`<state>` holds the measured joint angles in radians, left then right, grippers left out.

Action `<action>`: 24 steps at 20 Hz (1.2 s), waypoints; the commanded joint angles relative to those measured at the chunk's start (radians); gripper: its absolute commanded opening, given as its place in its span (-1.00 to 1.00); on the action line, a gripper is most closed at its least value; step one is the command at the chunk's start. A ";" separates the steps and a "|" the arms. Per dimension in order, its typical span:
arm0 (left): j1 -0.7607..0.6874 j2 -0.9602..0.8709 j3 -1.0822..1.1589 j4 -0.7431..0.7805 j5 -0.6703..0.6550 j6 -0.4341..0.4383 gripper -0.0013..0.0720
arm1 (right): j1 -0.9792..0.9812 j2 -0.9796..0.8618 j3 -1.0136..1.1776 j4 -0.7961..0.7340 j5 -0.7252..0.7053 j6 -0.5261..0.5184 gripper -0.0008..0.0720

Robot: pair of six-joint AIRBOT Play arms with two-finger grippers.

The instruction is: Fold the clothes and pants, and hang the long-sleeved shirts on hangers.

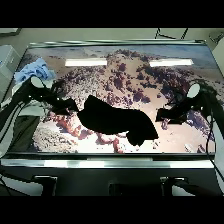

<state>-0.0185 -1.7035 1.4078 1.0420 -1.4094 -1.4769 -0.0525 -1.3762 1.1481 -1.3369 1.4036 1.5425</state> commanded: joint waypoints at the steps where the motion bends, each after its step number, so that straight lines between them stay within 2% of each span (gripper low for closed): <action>1: 0.010 -0.001 -0.143 -0.103 0.120 0.041 0.94 | 0.000 -0.034 -0.068 0.035 -0.077 0.020 0.91; 8: -0.081 -0.011 -0.176 -0.119 0.236 0.029 0.94 | 0.001 -0.140 -0.068 0.079 -0.050 0.016 0.90; 9: -0.089 -0.016 -0.176 -0.119 0.245 0.011 0.89 | 0.001 -0.152 -0.068 0.088 -0.049 0.016 0.90; 10: -0.094 -0.023 -0.176 -0.119 0.249 0.000 0.57 | 0.001 -0.163 -0.068 0.100 -0.049 0.016 0.90; 11: -0.098 -0.029 -0.176 -0.119 0.252 -0.014 0.37 | 0.001 -0.175 -0.068 0.109 -0.049 0.016 0.89; 12: -0.103 -0.034 -0.176 -0.119 0.251 -0.022 0.33 | 0.001 -0.187 -0.068 0.117 -0.048 0.016 0.89; 13: -0.106 -0.035 -0.176 -0.119 0.249 -0.024 0.00 | 0.001 -0.200 -0.068 0.130 -0.048 0.016 0.83; 14: -0.109 -0.034 -0.175 -0.120 0.247 -0.019 -0.56 | 0.001 -0.211 -0.068 0.153 -0.044 0.016 0.82; 15: -0.114 -0.027 -0.172 -0.119 0.248 0.001 -0.83 | 0.001 -0.219 -0.068 0.182 -0.041 0.016 0.51; 16: -0.114 -0.015 -0.166 -0.119 0.250 0.011 -0.89 | 0.001 -0.222 -0.068 0.210 -0.042 0.016 -0.12; 17: -0.114 0.004 -0.156 -0.118 0.254 0.013 -0.89 | 0.001 -0.221 -0.068 0.243 -0.036 0.004 -0.87; 20: -0.098 0.113 -0.052 -0.076 0.269 0.041 -0.90 | 0.000 -0.194 0.019 0.237 0.019 -0.075 -0.88; 24: -0.048 0.320 0.241 -0.002 0.270 0.039 -0.90 | 0.000 -0.043 0.406 0.067 0.010 -0.088 -0.88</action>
<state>-0.0959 -1.5101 1.4754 0.9947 -1.1477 -1.4425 -0.0525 -1.5055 1.3312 -1.1721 1.4147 1.4769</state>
